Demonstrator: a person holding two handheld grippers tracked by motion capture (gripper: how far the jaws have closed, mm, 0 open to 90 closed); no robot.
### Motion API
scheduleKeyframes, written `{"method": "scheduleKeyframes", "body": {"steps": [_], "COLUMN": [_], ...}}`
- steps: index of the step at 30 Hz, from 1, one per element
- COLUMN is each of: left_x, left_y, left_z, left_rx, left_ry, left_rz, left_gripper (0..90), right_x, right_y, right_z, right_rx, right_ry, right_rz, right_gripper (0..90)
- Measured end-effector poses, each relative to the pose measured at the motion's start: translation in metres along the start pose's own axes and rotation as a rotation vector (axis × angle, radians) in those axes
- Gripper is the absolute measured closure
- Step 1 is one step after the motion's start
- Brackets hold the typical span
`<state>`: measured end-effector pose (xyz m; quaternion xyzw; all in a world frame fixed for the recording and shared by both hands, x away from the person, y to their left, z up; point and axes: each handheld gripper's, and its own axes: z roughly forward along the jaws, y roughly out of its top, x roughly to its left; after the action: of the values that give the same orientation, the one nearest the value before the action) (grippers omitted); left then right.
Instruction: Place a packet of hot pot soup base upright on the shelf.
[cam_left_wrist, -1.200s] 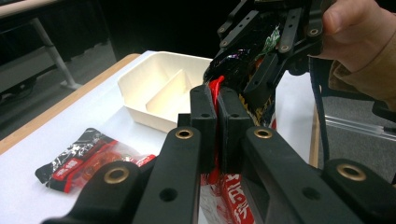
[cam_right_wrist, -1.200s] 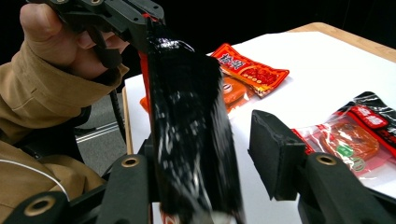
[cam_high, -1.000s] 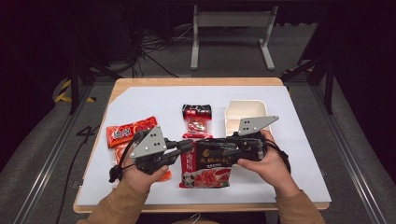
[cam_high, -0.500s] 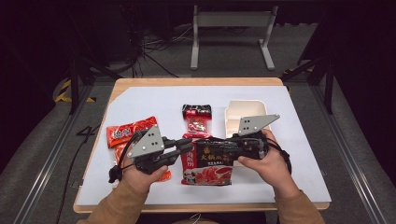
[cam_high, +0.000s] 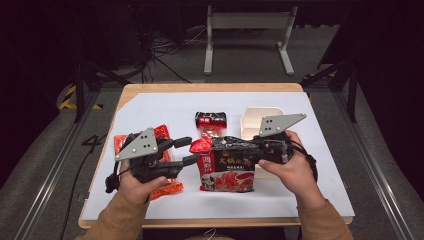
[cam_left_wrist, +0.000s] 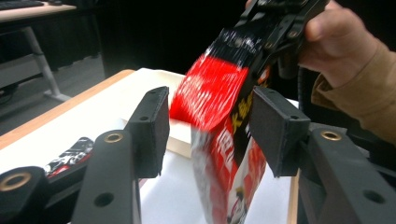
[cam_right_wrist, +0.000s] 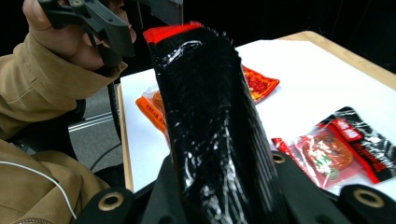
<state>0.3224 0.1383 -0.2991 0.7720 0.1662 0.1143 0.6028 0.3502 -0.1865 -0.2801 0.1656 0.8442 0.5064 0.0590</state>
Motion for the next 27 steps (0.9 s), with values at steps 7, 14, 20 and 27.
{"method": "scheduleKeyframes", "body": {"steps": [7,14,20,27], "left_x": [0.008,0.018,0.024,0.033], "left_y": [-0.001,-0.007,-0.01,-0.016], "left_z": [-0.007,-0.009,-0.009,-0.008], "left_rx": [-0.007,0.019,0.049,0.061], "left_ry": [0.014,0.042,0.073,0.098], "left_rz": [-0.018,-0.038,-0.051,-0.079], "left_gripper": [45.5,44.2,42.7,40.2], "right_x": [-0.005,-0.012,-0.023,-0.038], "right_y": [0.017,0.032,0.043,0.051], "right_z": [-0.014,-0.027,-0.036,-0.045], "right_rx": [-0.008,-0.021,-0.036,-0.037], "right_ry": [-0.03,-0.067,-0.081,-0.123], "right_rz": [-0.016,-0.034,-0.038,-0.052], "right_gripper": [81.0,80.8,80.8,80.6]}}
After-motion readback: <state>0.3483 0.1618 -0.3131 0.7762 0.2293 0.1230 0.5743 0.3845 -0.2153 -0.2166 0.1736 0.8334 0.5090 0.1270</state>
